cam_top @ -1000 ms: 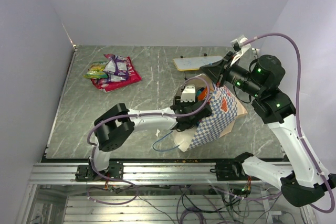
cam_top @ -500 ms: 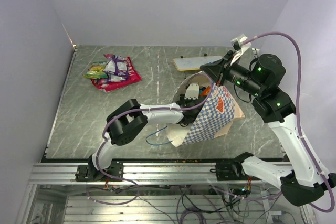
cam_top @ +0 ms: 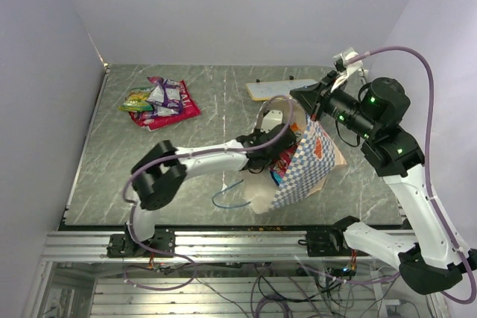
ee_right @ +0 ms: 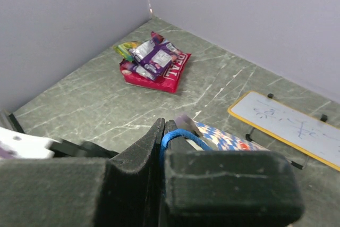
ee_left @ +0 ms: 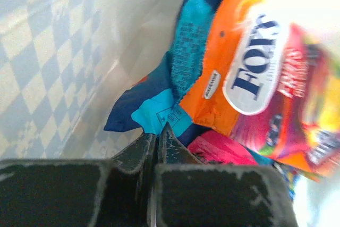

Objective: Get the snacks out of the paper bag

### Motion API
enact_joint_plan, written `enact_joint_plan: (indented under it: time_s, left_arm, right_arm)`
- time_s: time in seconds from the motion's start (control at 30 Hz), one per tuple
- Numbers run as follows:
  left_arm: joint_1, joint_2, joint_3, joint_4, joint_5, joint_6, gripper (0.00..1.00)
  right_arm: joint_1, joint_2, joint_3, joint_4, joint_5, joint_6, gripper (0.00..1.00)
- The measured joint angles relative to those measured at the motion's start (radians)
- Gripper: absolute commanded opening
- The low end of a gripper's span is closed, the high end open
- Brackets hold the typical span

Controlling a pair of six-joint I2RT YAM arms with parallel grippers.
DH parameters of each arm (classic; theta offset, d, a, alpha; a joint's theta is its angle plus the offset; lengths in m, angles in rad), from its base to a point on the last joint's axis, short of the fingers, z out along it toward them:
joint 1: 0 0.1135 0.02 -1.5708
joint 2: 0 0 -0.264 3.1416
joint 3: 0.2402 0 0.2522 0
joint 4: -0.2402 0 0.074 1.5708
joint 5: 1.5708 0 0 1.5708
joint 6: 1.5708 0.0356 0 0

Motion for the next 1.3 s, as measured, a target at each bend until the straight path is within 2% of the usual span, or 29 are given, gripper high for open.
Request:
enact_joint_plan:
  time_s: [0.27, 0.6, 0.9, 1.3]
  left_arm:
    - [0.001, -0.294, -0.071, 0.003, 0.178, 0.040, 0.07]
    - [-0.004, -0.412, -0.025, -0.139, 0.285, 0.096, 0.07]
    - [-0.011, -0.491, 0.157, -0.204, 0.386, 0.122, 0.07]
    - [-0.012, -0.521, 0.622, -0.367, 0.337, 0.228, 0.07]
  right_arm:
    - [0.000, -0.021, 0.000, 0.008, 0.114, -0.021, 0.00]
    - [0.000, -0.050, 0.000, 0.015, 0.229, -0.037, 0.00]
    - [0.000, -0.079, -0.018, 0.012, 0.260, -0.027, 0.00]
    - [0.000, -0.124, -0.050, -0.019, 0.340, -0.013, 0.00]
